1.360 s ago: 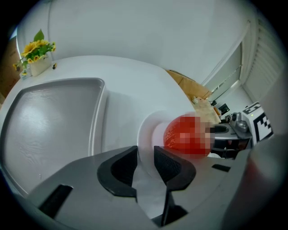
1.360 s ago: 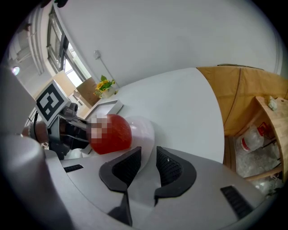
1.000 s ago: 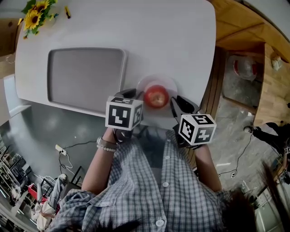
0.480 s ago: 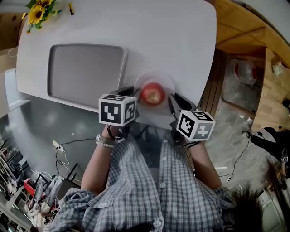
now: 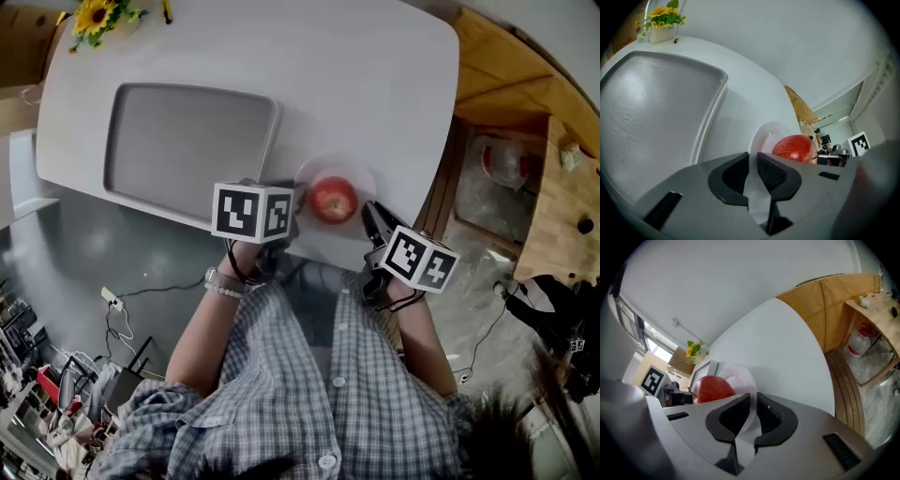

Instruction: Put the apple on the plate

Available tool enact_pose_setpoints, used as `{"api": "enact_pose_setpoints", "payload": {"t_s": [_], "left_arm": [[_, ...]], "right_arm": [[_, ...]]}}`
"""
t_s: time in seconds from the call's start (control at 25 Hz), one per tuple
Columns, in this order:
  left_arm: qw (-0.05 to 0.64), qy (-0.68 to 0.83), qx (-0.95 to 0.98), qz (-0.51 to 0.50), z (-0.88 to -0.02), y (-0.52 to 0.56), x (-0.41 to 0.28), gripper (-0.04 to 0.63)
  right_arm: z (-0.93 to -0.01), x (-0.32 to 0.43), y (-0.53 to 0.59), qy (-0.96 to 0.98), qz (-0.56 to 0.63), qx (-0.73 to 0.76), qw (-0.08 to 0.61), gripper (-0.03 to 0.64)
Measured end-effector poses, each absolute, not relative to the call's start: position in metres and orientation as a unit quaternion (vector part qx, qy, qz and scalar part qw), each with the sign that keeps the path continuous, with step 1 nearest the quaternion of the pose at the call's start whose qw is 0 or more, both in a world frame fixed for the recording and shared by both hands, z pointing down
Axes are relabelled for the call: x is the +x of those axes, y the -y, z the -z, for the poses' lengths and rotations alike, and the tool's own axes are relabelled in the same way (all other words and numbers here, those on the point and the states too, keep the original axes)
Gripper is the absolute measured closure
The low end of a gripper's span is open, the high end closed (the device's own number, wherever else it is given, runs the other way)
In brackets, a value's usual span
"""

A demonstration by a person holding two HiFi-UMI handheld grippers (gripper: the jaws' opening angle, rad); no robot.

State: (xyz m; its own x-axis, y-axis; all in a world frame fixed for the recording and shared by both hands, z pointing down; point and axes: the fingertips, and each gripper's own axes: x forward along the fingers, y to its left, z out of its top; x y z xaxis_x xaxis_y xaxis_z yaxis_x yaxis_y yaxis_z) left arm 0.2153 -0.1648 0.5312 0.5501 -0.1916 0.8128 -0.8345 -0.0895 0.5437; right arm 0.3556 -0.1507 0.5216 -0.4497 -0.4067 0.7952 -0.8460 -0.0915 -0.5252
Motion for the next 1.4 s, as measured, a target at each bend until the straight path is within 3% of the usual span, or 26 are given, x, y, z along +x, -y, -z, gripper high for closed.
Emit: {"api": "enact_pose_setpoints", "payload": {"t_s": [0.64, 1.4], "left_arm": [[0.576, 0.373, 0.689, -0.234, -0.489, 0.184, 0.203, 0.538], [0.592, 0.416, 0.664, -0.189, -0.47, 0.186, 0.049, 0.541]], "right_arm": [[-0.475, 0.346, 0.176, 0.646, -0.529, 0.522, 0.173, 0.561], [-0.461, 0.191, 0.192, 0.693, -0.515, 0.464, 0.197, 0.561]]}}
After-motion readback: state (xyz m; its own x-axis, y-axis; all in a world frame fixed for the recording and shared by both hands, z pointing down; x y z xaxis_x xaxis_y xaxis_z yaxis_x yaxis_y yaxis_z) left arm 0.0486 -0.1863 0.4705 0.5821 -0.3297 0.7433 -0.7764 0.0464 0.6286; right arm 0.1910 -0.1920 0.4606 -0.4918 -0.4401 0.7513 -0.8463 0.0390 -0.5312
